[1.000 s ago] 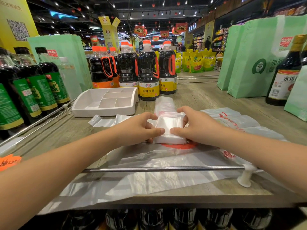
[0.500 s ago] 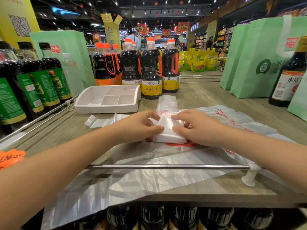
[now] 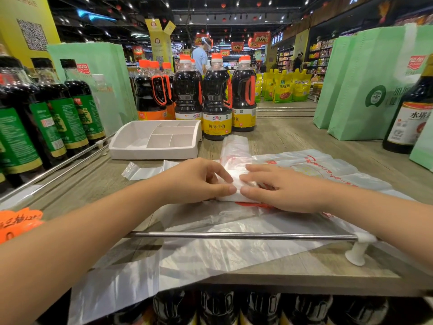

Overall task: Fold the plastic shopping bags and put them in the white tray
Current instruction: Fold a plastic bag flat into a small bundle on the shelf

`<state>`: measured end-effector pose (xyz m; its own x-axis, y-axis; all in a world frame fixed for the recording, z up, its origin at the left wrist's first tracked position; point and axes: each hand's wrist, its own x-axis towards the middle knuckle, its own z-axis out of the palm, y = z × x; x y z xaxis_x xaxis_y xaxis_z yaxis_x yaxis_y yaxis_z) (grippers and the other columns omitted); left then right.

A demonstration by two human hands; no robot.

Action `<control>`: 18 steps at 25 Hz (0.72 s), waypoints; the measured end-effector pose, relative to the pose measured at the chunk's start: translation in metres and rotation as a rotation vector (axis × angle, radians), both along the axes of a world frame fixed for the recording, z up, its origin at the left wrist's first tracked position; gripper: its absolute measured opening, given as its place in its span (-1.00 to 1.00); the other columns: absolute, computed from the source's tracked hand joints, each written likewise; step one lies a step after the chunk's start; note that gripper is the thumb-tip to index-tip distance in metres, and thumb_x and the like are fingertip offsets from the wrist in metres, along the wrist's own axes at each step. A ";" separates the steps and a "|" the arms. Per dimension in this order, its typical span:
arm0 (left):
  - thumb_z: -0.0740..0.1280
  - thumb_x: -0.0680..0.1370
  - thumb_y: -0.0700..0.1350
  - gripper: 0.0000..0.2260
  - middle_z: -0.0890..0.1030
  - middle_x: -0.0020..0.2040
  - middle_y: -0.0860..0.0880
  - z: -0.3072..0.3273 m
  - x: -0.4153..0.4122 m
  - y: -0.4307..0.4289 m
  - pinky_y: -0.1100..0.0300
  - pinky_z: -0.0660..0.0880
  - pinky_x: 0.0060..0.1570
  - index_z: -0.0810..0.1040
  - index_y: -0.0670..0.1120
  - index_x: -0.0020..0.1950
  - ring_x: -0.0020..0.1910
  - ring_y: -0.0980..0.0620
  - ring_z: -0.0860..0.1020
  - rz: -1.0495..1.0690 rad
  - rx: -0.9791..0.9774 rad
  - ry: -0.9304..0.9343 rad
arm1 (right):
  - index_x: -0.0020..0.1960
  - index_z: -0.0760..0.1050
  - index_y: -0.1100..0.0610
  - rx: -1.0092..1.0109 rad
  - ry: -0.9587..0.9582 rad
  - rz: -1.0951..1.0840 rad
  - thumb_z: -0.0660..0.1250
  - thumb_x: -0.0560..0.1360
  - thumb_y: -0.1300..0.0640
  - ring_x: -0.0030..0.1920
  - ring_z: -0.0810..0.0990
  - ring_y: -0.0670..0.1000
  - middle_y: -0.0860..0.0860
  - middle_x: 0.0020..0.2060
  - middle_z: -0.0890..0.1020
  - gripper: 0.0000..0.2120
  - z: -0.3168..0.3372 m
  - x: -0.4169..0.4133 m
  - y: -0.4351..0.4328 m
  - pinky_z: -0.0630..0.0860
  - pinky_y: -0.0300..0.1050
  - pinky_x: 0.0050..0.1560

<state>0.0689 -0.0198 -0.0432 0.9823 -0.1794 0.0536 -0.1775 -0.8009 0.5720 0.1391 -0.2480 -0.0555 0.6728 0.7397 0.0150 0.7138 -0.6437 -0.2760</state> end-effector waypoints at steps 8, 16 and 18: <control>0.24 0.63 0.15 -0.76 0.63 -0.16 0.17 0.000 0.000 -0.003 0.35 0.42 -0.16 0.60 0.21 0.23 -0.17 0.23 0.56 0.047 0.181 -0.041 | 0.49 0.30 -0.28 -0.011 -0.094 -0.006 0.06 0.61 -0.27 0.57 0.09 -0.08 -0.15 0.60 0.05 -0.55 -0.005 0.006 0.000 0.07 -0.15 0.52; 0.26 0.63 0.09 -0.76 0.66 -0.02 0.16 -0.002 0.001 0.003 0.35 0.46 -0.03 0.62 0.17 0.26 -0.06 0.19 0.56 -0.001 0.257 -0.090 | 0.51 0.28 -0.25 -0.046 -0.039 0.014 0.07 0.63 -0.24 0.54 0.12 -0.18 -0.21 0.58 0.14 -0.55 -0.001 0.003 -0.001 0.02 -0.33 0.38; 0.24 0.65 0.07 -0.74 0.63 -0.04 0.22 -0.003 0.001 0.005 0.44 0.42 -0.07 0.60 0.18 0.29 -0.08 0.26 0.54 -0.019 0.277 -0.079 | 0.55 0.15 -0.28 -0.099 0.031 0.006 0.03 0.58 -0.35 0.56 0.03 -0.20 -0.26 0.58 0.04 -0.44 0.002 0.002 -0.004 -0.06 -0.29 0.43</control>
